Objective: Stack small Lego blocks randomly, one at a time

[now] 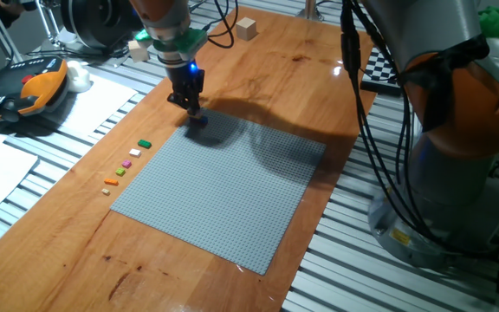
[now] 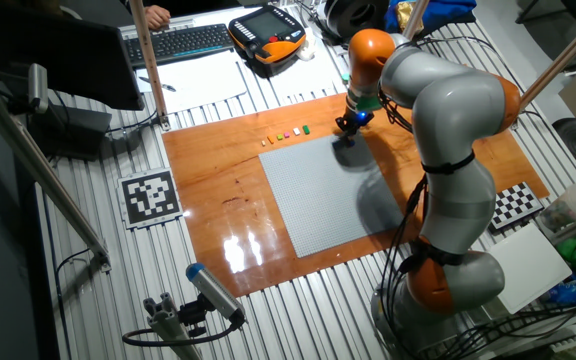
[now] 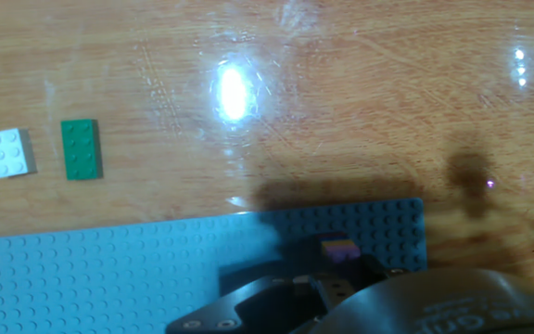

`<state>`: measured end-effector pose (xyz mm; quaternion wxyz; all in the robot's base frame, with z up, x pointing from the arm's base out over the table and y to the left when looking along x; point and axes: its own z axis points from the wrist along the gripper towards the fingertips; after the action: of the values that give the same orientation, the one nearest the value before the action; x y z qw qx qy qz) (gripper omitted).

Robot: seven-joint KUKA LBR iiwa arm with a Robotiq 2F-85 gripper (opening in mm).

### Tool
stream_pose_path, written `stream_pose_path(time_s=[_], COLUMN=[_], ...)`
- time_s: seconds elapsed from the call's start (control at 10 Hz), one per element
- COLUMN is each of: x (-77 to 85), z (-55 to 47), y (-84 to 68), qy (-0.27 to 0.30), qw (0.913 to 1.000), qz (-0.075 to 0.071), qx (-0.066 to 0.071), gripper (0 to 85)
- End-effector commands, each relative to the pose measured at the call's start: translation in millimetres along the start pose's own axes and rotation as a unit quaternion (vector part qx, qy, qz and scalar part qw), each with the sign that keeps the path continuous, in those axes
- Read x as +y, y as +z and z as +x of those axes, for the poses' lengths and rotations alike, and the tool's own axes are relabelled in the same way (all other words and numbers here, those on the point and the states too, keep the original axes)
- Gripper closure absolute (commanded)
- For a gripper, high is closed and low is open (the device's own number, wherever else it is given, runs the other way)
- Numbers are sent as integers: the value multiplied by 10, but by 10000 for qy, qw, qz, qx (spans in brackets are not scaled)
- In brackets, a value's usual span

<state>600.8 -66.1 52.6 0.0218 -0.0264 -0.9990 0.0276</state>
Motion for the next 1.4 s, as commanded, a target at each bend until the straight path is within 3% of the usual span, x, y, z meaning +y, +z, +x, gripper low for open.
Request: stream_pose_path(time_s=[0.0, 0.1, 0.2, 0.3, 0.4, 0.6, 0.7, 0.8, 1.1, 1.3], x=[2, 3, 5, 6, 7, 9, 10, 8, 85, 277], z=[0, -3, -4, -7, -8, -10, -13, -19, -153, -226], y=[2, 4, 4, 5, 5, 5, 4, -6, -287, -538], qy=[1, 1, -14, -6, 28, 66, 66, 51, 78, 247], qw=[10000, 10000, 10000, 10000, 9999, 9999, 9999, 9999, 9998, 9995], qz=[6, 6, 29, 29, 92, 77, 84, 84, 32, 35], qx=[2, 2, 1, 1, 35, 28, 28, 28, 169, 176], gripper=[850, 850, 680, 680, 510, 510, 340, 340, 340, 340])
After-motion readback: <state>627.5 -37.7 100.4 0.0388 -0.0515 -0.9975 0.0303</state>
